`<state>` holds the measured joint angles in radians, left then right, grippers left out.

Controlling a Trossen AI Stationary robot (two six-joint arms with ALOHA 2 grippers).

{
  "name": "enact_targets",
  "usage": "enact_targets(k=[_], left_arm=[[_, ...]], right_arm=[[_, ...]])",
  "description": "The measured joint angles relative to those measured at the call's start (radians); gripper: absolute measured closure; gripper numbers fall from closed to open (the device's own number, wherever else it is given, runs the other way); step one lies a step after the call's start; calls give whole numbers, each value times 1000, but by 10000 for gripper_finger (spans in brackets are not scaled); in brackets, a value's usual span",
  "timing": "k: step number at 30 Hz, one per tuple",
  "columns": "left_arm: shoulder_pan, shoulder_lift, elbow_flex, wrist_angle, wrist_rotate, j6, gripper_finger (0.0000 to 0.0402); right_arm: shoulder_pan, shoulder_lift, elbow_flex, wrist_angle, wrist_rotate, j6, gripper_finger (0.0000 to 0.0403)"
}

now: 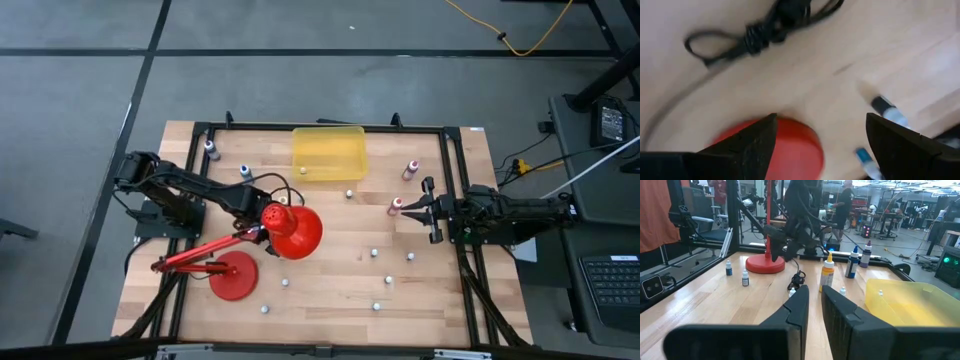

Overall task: Pick & Place food coloring
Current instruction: Put the purple food coloring bottle into the yellow bin

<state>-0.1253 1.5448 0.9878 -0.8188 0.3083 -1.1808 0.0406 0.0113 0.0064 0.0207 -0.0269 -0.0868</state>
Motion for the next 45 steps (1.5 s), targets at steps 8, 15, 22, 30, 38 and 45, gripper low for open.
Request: enact_targets(k=[8,15,22,30,38,45], left_arm=[[16,116,14,7,303,-184,111],[57,192,90,12,361,-248,111],[77,283,139,17,428,-264,111],[61,341,184,64,477,-305,112],[34,350,188,109,480,-369,112],[22,389,188,147,480,-384,112]], right_arm=[[0,0,0,0,0,0,347],[0,0,0,0,0,0,347],[0,0,0,0,0,0,347],[0,0,0,0,0,0,347],[0,0,0,0,0,0,347],[0,0,0,0,0,0,347]])
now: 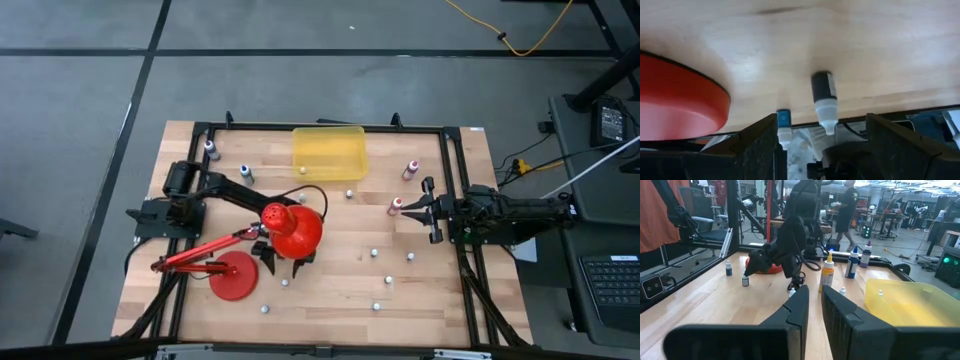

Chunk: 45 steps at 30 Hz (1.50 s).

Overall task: Pick & Place food coloring
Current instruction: Put the purple food coloring bottle into the yellow bin

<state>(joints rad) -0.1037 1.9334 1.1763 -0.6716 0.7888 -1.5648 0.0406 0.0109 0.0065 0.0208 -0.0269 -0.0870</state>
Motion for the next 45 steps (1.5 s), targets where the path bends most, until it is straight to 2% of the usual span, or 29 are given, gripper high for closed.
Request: enact_targets(k=[17,38,45], left_arm=[[-30,24,-6,124,1,-70,112],[-45,29,-27,132,12,-66,113],[-52,39,-28,129,16,-72,147]], right_arm=[[0,0,0,0,0,0,347],[0,0,0,0,0,0,347],[0,0,0,0,0,0,347]])
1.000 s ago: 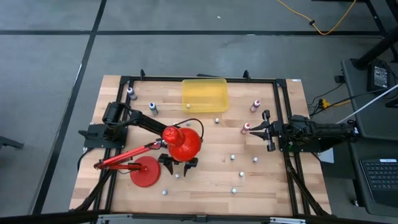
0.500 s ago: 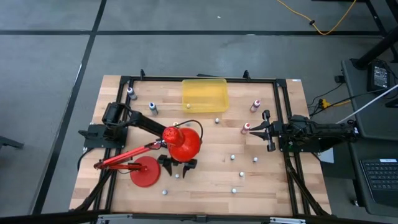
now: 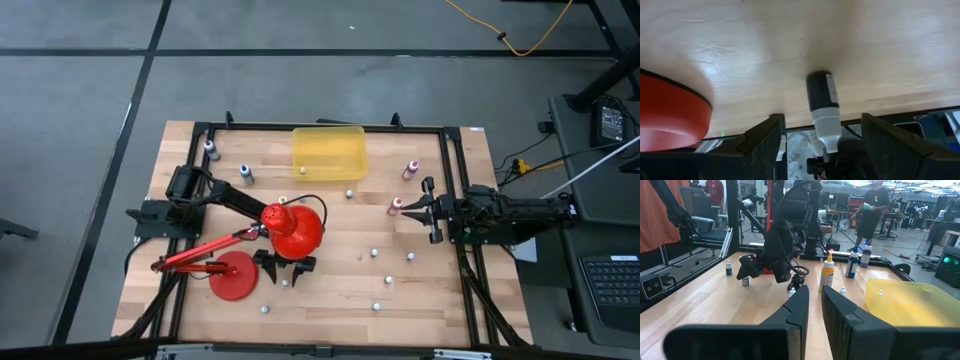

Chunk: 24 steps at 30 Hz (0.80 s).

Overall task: Pick & Place food coloring
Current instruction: Put the purple food coloring bottle into the yellow bin

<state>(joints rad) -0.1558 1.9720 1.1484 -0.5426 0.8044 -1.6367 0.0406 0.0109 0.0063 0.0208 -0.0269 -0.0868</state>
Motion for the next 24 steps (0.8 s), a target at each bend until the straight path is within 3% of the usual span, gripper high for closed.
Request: enact_targets(k=[24], left_arm=[[0,0,0,42,-17,27,315]], right_arm=[[0,0,0,0,0,0,347]])
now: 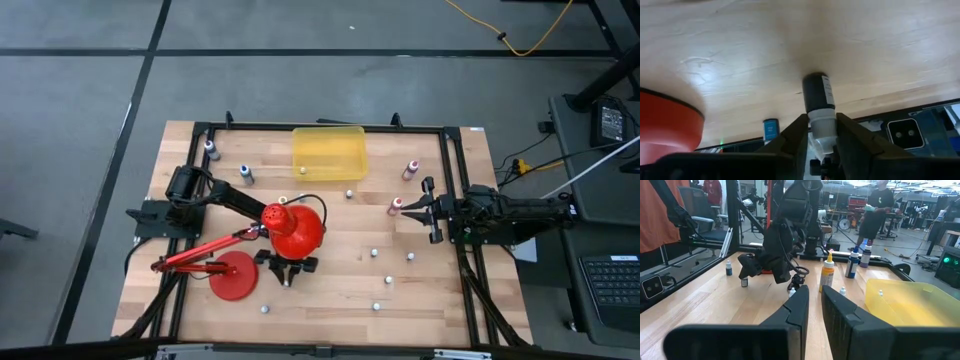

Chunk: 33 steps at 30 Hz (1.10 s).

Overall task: Pick & Place food coloring
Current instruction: Put the purple food coloring bottle into the yellow bin

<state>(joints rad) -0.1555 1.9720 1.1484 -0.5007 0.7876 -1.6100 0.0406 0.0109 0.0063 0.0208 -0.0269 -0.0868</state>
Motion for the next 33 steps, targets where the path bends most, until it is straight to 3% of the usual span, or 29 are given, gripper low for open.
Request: enact_targets(k=[19,33], left_arm=[[39,-31,1,-62,-7,94,333],[165,-165,1,-333,-14,360,333]], right_arm=[[0,0,0,0,0,0,347],[0,0,0,0,0,0,347]])
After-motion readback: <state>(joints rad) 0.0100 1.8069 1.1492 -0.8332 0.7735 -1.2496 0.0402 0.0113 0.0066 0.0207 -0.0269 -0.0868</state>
